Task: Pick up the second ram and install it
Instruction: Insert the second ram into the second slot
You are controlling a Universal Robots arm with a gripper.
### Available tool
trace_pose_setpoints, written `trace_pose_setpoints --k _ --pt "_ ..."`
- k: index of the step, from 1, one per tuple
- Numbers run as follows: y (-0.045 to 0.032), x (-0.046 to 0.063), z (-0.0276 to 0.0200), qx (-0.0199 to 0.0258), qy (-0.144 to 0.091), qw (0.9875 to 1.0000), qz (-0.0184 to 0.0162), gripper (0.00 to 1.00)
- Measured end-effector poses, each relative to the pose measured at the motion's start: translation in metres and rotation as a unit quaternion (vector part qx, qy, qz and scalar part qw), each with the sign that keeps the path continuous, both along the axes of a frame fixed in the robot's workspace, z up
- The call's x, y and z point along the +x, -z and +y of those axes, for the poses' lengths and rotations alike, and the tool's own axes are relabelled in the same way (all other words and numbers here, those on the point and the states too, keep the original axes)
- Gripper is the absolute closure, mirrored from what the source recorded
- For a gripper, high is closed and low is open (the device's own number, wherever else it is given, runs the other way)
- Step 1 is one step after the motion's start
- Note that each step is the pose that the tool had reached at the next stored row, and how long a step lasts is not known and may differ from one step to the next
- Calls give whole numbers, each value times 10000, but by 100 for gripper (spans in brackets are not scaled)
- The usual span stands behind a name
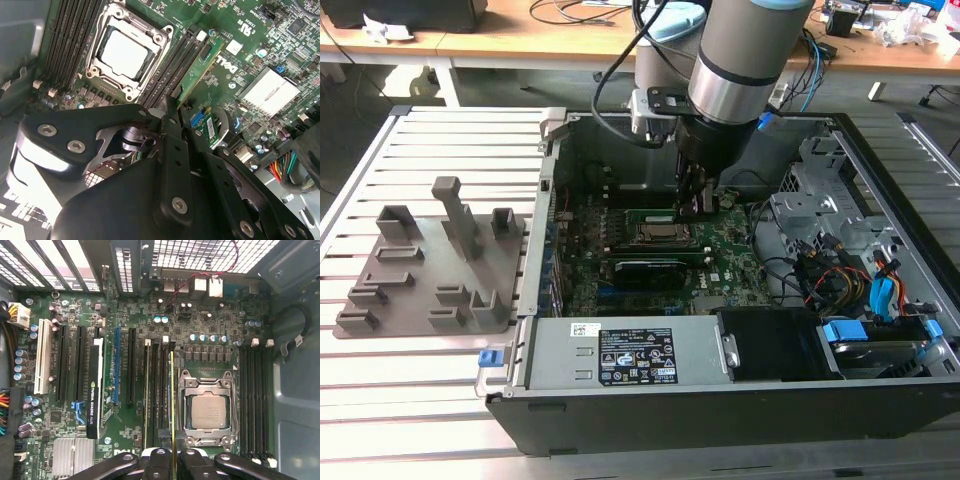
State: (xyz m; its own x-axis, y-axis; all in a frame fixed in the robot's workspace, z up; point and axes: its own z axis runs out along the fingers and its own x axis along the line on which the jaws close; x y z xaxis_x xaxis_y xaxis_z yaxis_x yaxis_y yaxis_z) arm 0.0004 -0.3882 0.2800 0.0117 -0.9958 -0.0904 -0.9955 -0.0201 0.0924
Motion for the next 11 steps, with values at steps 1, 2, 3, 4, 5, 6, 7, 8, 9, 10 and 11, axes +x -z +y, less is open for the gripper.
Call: trace_pose_setpoints --k 1,2,3,4,5,6,7,8,9,10,11 --pt "4 0 0 -2 8 10000 0 86" --pt "20 -3 0 -11 41 10000 0 86" --pt "34 -9 0 -11 48 10000 0 86" --pt "49 -15 0 -12 49 10000 0 86" --pt "82 -32 0 -12 53 10000 0 86" --pt "140 -67 0 -12 90 10000 0 86" --pt "184 -91 1 -16 165 9999 0 86" --pt "209 -103 1 -18 213 9998 0 86" --pt "251 -119 1 -17 276 9996 0 86" --pt "290 -125 1 -18 285 9996 0 86" --pt "333 -125 1 -18 273 9996 0 86"
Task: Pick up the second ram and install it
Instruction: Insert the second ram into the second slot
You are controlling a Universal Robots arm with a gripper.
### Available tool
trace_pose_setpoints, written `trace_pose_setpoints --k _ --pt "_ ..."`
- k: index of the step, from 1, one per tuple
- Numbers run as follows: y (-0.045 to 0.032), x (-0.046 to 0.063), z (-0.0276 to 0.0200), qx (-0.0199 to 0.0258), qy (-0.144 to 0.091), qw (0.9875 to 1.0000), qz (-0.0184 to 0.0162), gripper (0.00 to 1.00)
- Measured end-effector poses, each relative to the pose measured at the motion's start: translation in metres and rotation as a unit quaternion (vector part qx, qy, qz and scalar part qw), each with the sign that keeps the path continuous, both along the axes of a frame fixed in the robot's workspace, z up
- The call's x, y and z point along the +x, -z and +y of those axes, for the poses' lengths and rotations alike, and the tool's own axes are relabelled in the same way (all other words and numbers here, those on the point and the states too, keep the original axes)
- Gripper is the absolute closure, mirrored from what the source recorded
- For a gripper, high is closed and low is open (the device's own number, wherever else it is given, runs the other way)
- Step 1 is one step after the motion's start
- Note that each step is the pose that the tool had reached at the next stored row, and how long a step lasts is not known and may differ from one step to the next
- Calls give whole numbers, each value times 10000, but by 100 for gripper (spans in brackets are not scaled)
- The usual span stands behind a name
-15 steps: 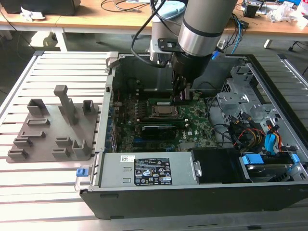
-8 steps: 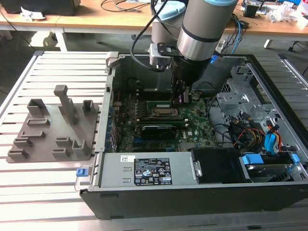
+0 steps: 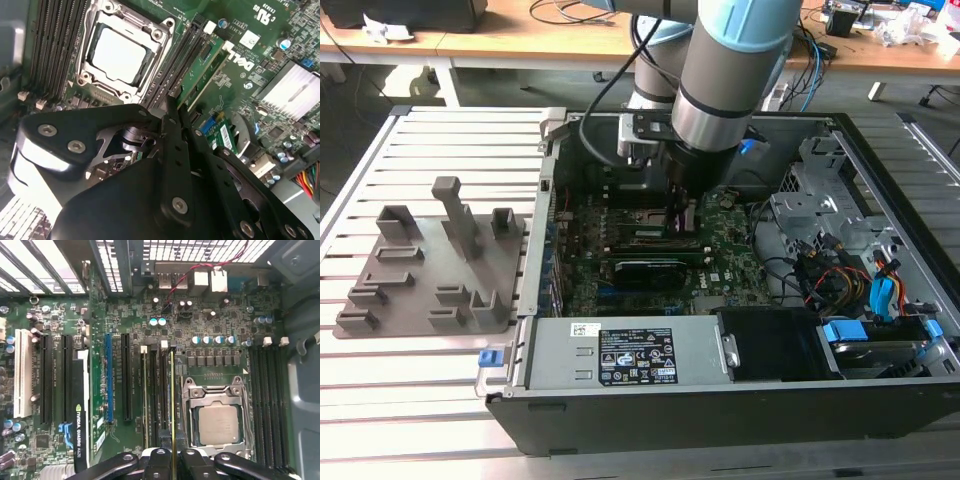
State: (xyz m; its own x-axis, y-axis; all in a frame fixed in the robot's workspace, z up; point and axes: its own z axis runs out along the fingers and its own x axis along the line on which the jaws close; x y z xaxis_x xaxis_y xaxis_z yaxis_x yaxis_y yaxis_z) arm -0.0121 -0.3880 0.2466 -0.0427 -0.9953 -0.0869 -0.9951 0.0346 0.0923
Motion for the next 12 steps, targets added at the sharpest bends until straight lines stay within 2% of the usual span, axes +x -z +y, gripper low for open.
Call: trace_pose_setpoints --k 6,12 --pt "143 -32 0 0 -40 10000 0 86" --pt "193 -58 14 0 -50 10000 0 86"
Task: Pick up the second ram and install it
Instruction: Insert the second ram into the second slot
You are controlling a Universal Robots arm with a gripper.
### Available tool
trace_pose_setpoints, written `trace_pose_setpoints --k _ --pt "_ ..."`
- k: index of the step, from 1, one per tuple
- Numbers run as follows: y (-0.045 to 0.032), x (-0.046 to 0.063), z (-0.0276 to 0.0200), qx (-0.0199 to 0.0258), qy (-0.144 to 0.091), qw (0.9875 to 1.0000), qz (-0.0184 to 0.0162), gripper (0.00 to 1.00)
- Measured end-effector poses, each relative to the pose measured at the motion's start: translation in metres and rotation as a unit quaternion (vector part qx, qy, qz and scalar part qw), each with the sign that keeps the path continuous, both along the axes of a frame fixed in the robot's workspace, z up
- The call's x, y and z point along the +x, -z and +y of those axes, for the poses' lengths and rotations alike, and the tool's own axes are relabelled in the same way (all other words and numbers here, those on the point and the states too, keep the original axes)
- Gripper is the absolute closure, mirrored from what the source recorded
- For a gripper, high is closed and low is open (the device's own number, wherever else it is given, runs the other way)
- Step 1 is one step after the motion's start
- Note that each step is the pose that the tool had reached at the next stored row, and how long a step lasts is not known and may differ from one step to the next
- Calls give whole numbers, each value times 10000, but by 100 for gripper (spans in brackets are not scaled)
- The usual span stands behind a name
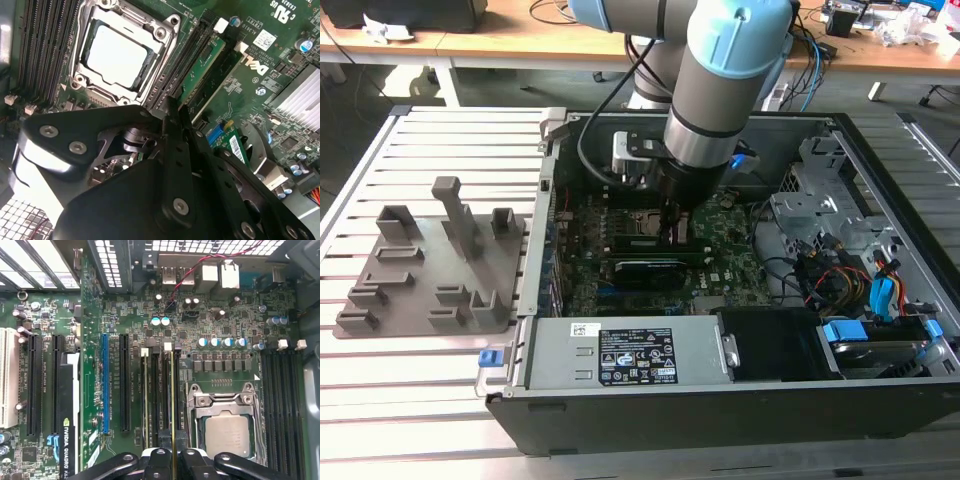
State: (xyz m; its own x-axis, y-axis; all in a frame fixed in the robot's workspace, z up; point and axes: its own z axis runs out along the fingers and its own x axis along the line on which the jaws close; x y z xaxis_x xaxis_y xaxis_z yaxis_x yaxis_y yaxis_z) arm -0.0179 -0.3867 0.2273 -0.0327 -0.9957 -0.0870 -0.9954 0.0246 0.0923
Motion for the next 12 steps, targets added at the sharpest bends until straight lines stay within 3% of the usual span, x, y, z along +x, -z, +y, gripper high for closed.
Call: trace_pose_setpoints --k 12 --pt "38 -2 2 -1 -14 10000 0 86"
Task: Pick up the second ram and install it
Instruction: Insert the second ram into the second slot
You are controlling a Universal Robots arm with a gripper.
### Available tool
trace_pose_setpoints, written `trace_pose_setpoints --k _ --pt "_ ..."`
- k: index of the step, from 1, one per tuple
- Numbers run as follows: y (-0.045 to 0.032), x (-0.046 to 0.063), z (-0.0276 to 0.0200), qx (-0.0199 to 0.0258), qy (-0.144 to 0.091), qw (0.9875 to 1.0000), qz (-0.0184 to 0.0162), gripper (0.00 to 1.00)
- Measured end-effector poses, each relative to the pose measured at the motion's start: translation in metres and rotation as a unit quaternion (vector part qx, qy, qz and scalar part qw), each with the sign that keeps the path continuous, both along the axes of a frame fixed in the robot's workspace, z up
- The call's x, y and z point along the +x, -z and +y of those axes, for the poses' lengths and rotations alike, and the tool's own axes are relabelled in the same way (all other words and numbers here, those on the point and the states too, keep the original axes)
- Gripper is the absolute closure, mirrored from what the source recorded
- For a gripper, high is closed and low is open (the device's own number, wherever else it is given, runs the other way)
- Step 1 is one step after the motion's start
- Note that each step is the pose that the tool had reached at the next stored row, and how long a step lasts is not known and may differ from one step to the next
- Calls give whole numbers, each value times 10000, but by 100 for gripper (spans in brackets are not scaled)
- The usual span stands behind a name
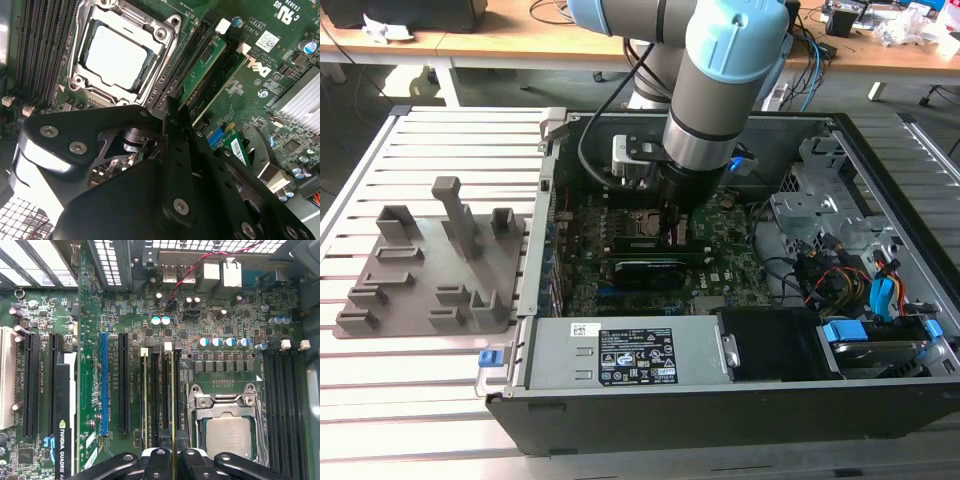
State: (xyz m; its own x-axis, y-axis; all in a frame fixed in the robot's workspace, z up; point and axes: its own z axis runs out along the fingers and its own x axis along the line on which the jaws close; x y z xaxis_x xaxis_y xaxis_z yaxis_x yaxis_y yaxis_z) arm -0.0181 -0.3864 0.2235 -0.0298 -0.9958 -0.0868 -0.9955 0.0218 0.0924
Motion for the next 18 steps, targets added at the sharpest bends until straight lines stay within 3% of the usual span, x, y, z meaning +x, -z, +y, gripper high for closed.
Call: trace_pose_setpoints --k 10,18 --pt "50 1 3 -5 -50 10000 0 86" --pt "41 7 3 -4 -99 10000 0 86"
